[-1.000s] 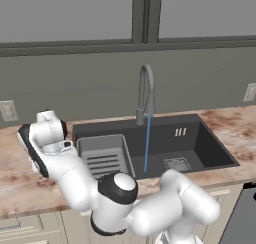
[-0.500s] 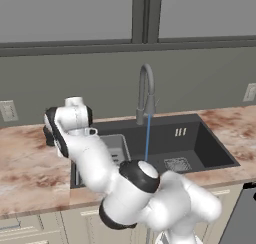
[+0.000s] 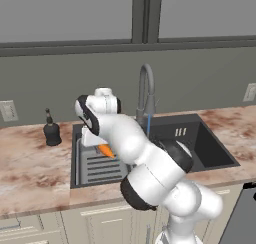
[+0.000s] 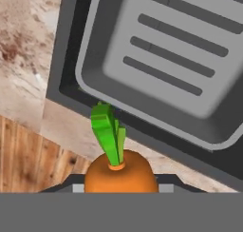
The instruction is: Turn on the sink faucet. Then move the carrot from the counter to the sink. Turn off the sink. Move the vegetable from the sink to the pot next to the stove. Finally move the pot to the rear left burner.
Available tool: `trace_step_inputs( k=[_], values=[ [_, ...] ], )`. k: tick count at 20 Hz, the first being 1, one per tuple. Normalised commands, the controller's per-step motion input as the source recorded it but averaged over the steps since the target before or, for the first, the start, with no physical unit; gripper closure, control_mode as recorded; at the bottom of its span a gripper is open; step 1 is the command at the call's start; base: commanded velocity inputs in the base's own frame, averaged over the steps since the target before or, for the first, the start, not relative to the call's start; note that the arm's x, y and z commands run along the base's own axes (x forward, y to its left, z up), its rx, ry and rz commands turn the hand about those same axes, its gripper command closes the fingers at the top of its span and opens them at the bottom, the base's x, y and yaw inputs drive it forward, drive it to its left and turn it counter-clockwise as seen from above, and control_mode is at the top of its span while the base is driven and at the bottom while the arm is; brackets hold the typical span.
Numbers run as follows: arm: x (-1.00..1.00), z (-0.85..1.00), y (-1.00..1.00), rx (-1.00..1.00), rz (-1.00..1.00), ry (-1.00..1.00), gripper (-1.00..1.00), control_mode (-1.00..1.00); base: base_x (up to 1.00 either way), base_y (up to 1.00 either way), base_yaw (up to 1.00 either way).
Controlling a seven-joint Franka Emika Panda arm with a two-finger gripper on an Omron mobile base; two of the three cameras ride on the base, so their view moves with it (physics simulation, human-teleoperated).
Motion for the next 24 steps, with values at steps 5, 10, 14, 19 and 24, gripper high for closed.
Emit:
trace_step_inputs(
  k=[5,10,14,19,24],
  values=[
    [-0.01,0.15,-0.88,0.11,0.00,0.00,1.00,-1.00,0.00,0.00,0.00],
    [-0.03,0.06,-0.89,0.14,0.00,0.02,1.00,-1.00,0.00,0.00,0.00],
    [-0.10,0.00,-0.85,0.14,0.00,0.02,1.00,-1.00,0.00,0.00,0.00],
    [-0.27,0.00,-0.80,0.15,0.00,0.00,1.00,-1.00,0.00,0.00,0.00],
    [-0.27,0.00,-0.82,0.12,0.00,0.00,1.00,-1.00,0.00,0.00,0.00]
  ],
)
